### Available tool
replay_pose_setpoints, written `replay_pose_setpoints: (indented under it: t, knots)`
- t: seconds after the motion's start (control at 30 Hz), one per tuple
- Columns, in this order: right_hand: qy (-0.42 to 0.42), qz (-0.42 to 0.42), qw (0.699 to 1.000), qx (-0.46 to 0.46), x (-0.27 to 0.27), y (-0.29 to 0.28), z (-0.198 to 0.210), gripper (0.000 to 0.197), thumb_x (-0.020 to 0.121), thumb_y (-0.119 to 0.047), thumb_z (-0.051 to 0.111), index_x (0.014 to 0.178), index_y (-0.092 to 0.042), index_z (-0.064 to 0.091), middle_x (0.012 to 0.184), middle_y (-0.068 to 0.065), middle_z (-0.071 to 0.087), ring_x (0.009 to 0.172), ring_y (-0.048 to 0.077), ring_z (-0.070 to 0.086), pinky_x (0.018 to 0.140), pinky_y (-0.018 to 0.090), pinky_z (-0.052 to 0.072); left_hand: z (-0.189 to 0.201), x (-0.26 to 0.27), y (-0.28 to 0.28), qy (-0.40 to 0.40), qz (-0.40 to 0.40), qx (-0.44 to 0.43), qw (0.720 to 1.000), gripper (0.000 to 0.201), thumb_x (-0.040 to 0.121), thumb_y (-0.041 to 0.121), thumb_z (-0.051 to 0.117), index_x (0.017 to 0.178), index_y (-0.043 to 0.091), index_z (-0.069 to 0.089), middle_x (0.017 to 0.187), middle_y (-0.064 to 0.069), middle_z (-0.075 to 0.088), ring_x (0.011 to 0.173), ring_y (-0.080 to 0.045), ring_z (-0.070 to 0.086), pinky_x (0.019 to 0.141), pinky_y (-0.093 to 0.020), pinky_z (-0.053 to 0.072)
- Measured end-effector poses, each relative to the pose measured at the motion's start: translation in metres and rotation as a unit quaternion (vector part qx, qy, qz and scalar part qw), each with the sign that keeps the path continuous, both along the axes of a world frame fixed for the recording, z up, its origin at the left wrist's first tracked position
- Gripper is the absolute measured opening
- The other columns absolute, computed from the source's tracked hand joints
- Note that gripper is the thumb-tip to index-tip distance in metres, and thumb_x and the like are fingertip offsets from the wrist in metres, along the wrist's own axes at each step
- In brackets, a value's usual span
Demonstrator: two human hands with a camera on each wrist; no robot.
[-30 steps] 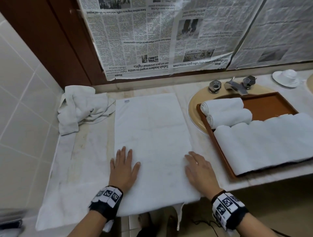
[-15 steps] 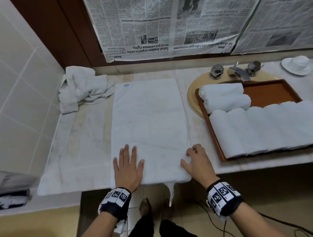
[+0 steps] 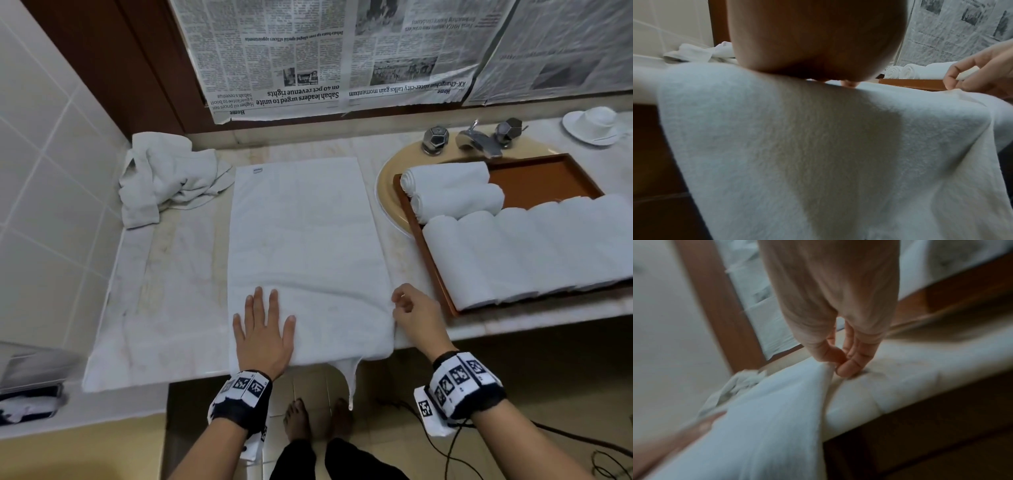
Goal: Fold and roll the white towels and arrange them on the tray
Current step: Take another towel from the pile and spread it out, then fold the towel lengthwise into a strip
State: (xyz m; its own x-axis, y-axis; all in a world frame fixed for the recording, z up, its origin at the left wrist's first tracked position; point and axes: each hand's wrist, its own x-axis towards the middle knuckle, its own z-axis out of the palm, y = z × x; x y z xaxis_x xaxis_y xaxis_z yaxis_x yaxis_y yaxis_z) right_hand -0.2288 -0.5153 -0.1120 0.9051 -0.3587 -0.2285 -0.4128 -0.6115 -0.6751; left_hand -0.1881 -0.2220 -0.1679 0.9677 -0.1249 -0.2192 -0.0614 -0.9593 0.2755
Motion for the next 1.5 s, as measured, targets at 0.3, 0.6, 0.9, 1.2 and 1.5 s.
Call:
replay_pose_setpoints:
  t: [0.3, 0.6, 0.9, 1.2, 1.5]
  knots:
    - [0.082, 0.080, 0.987, -0.116, -0.017, 0.020, -0.001, 0.023, 0.092, -0.037, 0.062, 0.088, -0.018, 0.048, 0.086, -0.003, 0.048, 0.076, 0.015, 0.050, 0.060, 0.021, 0.032, -0.005, 0.000, 0.000, -0.014, 0.003, 0.001, 1.000, 0.075, 0.092, 0.064, 0.000, 0.159, 0.031, 0.001, 0.166, 0.001, -0.010, 0.153, -0.018, -0.009, 0.122, -0.048, -0.005]
    - [0.069, -0.082, 0.990, 0.092, -0.013, 0.005, -0.003, 0.007, 0.084, -0.013, 0.069, 0.080, -0.012, 0.064, 0.076, 0.008, 0.065, 0.071, 0.025, 0.064, 0.063, 0.038, 0.058, -0.003, 0.001, 0.000, -0.003, -0.001, 0.002, 1.000, 0.077, 0.090, 0.065, -0.003, 0.159, 0.031, -0.005, 0.165, 0.002, -0.018, 0.152, -0.017, -0.015, 0.121, -0.047, -0.009]
    - [0.096, -0.037, 0.980, 0.168, -0.015, -0.011, -0.004, 0.012, 0.093, -0.008, 0.058, 0.105, -0.011, 0.058, 0.089, 0.010, 0.065, 0.071, 0.022, 0.066, 0.066, 0.035, 0.060, -0.006, 0.002, 0.001, 0.000, 0.002, 0.002, 1.000, 0.073, 0.093, 0.063, 0.005, 0.159, 0.031, -0.003, 0.166, 0.002, -0.016, 0.152, -0.017, -0.014, 0.122, -0.048, -0.008]
    - [0.099, 0.086, 0.990, 0.050, -0.028, -0.018, 0.001, 0.036, 0.081, -0.002, 0.065, 0.110, -0.021, 0.052, 0.090, -0.001, 0.056, 0.078, 0.017, 0.055, 0.070, 0.025, 0.049, -0.002, 0.002, -0.001, 0.004, 0.002, 0.006, 1.000, 0.068, 0.101, 0.058, 0.017, 0.159, 0.029, 0.000, 0.166, 0.000, -0.012, 0.153, -0.019, -0.011, 0.122, -0.049, -0.006]
    - [-0.049, 0.092, 0.988, -0.116, -0.053, -0.008, -0.007, 0.040, 0.094, -0.012, 0.057, 0.133, -0.011, 0.050, 0.131, 0.007, 0.050, 0.120, 0.022, 0.047, 0.104, 0.035, 0.042, 0.000, 0.001, -0.004, 0.000, 0.011, 0.001, 1.000, 0.065, 0.103, 0.052, 0.027, 0.160, 0.027, 0.005, 0.167, -0.002, -0.007, 0.153, -0.021, -0.007, 0.121, -0.051, -0.004]
